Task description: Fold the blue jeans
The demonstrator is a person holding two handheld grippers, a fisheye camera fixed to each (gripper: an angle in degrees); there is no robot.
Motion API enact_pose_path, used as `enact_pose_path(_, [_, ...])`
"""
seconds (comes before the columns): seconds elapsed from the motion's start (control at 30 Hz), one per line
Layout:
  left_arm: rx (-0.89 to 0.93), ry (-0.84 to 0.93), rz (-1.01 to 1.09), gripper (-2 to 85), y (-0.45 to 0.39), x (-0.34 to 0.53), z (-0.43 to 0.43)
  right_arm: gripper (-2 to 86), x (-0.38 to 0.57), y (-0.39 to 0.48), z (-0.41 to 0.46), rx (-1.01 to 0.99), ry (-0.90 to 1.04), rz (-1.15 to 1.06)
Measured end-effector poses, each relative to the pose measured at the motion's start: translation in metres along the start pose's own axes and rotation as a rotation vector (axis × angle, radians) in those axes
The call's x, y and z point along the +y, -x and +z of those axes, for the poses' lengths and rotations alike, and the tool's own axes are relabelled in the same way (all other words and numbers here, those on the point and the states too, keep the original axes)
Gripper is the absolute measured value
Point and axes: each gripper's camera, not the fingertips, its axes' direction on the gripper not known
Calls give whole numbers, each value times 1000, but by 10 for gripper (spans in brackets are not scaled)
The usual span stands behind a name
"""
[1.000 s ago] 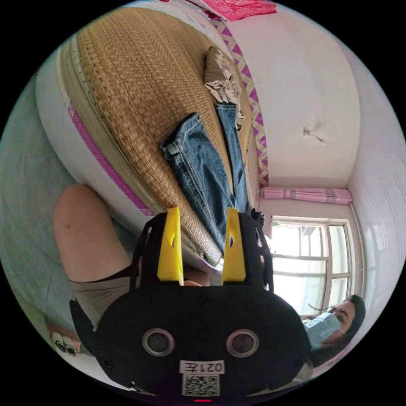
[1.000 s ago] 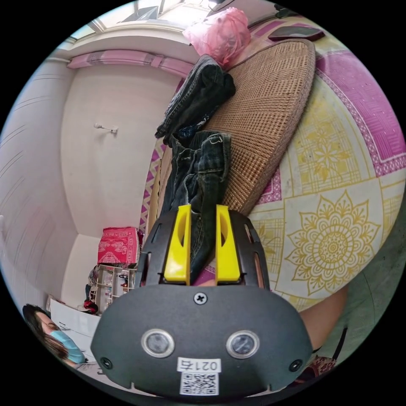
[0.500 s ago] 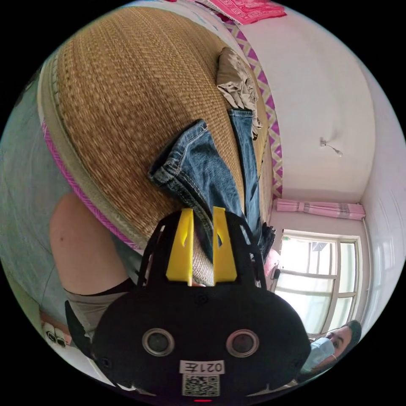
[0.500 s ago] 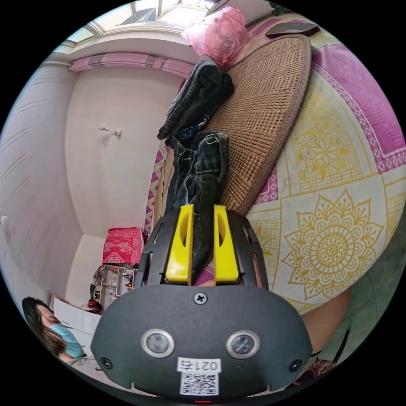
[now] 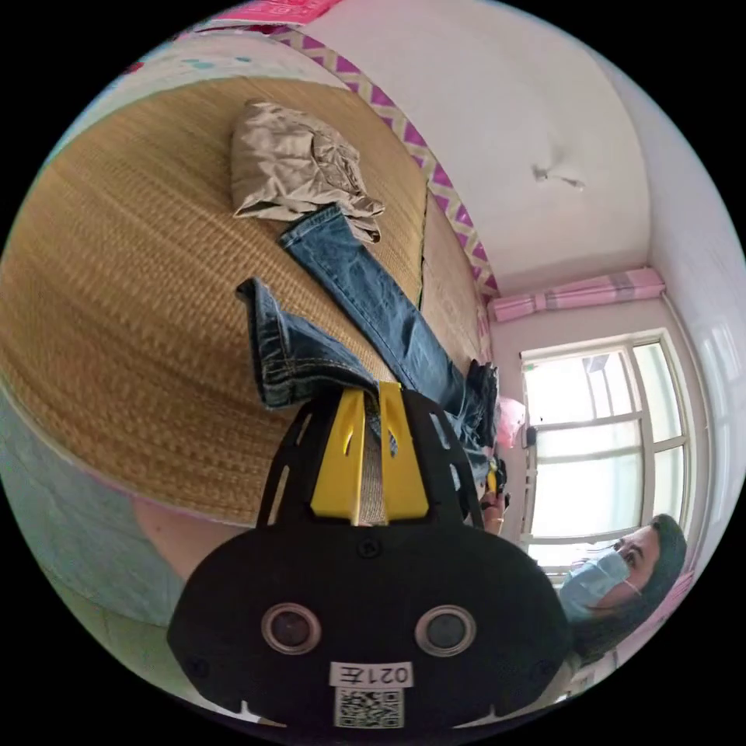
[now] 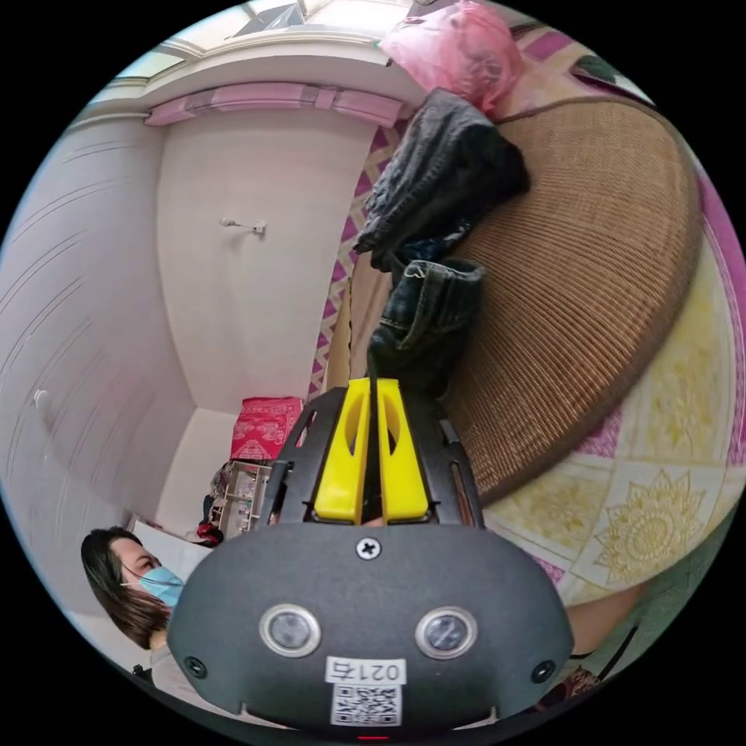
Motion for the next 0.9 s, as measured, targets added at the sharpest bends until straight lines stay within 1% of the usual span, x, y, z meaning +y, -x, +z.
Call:
enact_pose_path(0.07, [-60,71,27,2,-29,-53,17,-3,-34,26,24,-10,25,-21])
enact_pose_path(0.13, [-138,151,60,7,-65,-129,51,-1,-68,46,55,-10,57,-40])
enact_pose_path(0.17, [-150,167,65,9,-73,-148,62,0,-95,61,81,31,82,-74])
enact_pose_path(0.2, [-177,196,76,13,-86,-186,88,1,-108,67,95,58,91,-87])
enact_pose_path(0.23, [-206,214,78,17,-96,-224,119,2,-135,75,126,110,106,-100])
enact_pose_path(0.27, [-224,223,88,20,-101,-243,136,5,-162,78,161,167,123,-107])
enact_pose_path(0.3, [-267,240,88,24,-103,-279,172,6,-174,77,178,194,127,-104])
enact_pose_path(0.33, [-299,252,55,28,-97,-314,209,10,-197,71,215,242,142,-91])
enact_pose_path(0.37, [-310,256,39,30,-91,-329,227,15,-218,61,251,285,152,-85])
enact_pose_path(0.4, [-327,260,1,34,-76,-355,261,18,-227,55,268,313,160,-85])
enact_pose_path(0.43, [-343,268,-48,36,-56,-374,287,26,-242,41,299,391,184,-78])
enact_pose_path(0.47, [-336,266,-72,36,-46,-379,296,36,-250,29,318,436,177,-77])
enact_pose_path(0.53, [-254,267,-122,34,-11,-388,316,42,-255,22,328,404,146,-77])
enact_pose_path(0.63, [-151,307,-33,38,5,-382,315,48,-255,22,331,386,168,-139])
enact_pose_path(0.7, [-181,310,5,40,11,-368,302,55,-253,22,324,359,178,-165])
enact_pose_path(0.77, [-188,263,20,20,20,-350,275,62,-249,25,311,336,175,-178])
enact_pose_path(0.83, [-181,133,11,4,35,-320,228,67,-244,31,298,317,150,-197])
enact_pose_path(0.9, [-163,59,55,3,40,-292,203,68,-235,45,288,301,111,-237])
